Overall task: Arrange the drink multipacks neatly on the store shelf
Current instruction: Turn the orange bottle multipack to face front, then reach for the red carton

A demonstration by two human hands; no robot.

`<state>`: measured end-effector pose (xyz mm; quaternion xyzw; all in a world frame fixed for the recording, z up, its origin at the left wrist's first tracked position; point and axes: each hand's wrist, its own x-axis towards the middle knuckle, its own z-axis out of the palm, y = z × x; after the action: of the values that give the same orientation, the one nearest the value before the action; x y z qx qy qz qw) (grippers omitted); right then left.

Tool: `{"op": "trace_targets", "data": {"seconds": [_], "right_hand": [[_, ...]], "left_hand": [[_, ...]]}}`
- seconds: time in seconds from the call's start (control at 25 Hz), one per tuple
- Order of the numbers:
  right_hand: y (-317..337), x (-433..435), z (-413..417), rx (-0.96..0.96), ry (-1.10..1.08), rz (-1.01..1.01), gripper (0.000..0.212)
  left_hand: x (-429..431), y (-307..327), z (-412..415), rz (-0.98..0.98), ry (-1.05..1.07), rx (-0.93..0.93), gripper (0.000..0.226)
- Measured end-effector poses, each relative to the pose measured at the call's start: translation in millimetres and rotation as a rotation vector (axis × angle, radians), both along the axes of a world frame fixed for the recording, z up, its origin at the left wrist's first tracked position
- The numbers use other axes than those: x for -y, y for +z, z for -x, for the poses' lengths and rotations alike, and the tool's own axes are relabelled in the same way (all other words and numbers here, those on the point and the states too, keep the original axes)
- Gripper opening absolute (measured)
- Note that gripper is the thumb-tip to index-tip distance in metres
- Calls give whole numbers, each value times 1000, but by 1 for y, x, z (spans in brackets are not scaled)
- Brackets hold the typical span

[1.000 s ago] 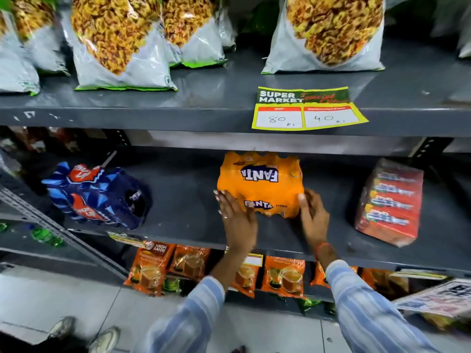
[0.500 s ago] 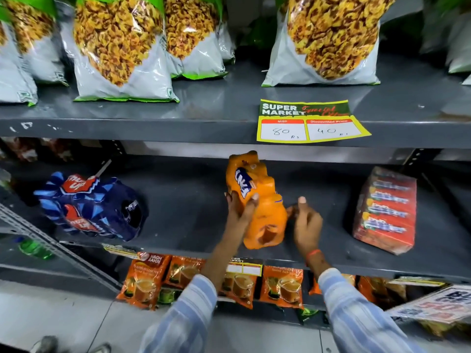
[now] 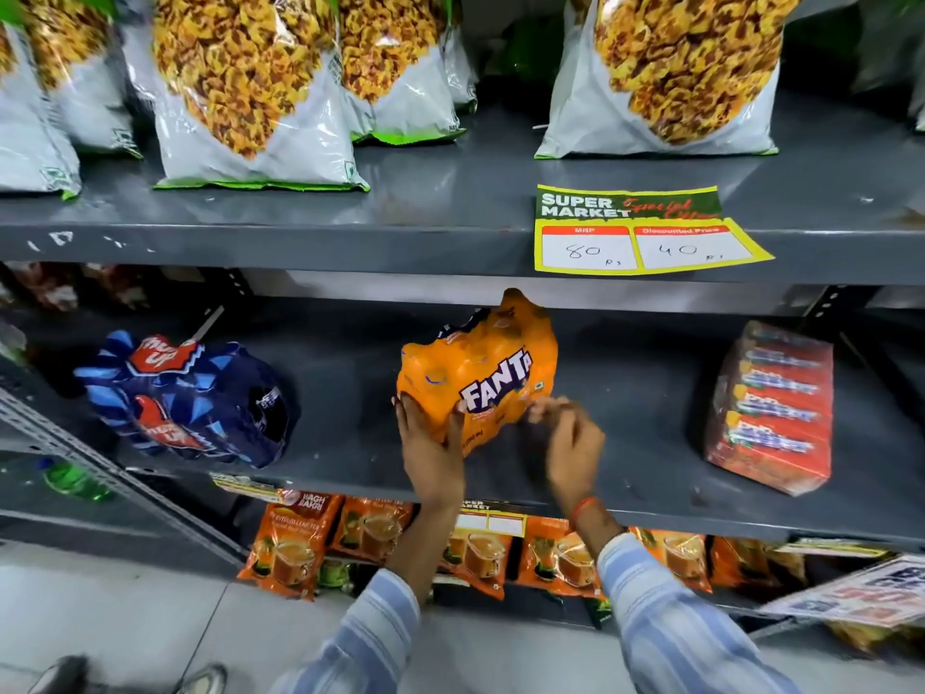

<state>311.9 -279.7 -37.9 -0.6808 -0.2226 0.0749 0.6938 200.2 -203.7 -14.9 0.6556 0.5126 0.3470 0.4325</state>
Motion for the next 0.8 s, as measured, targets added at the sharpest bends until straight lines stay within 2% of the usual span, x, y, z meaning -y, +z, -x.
{"op": "trace_targets", "data": {"seconds": [0.12,0.2,0.28,0.4,0.52,0.6,0.72,0.8], "right_hand": [[15,-14,-38,21,-55,124,41],[23,-26,-51,-136,91,191,51],[24,-30,-48,-228,203,188,46],[9,-15,-23,-95,101,152,36],[1,9,2,-25,-8,141,39],[-1,21,14,8,-44,126,50],[-4,30,27,40,-77,97,67],[-3,31,30,41,-90,97,73]], "left_hand": [[-28,-8,15,-41,-39,21,63],[-44,-8,24,-28,-127,46,56],[-58,-6,32,11,-207,55,56],[-61,-5,44,17,-260,53,76],[-54,-11,59,5,-314,9,84],[-45,-12,69,-4,-356,31,79],[-35,-11,76,6,-393,48,54],[-35,-7,79,7,-420,58,60]]}}
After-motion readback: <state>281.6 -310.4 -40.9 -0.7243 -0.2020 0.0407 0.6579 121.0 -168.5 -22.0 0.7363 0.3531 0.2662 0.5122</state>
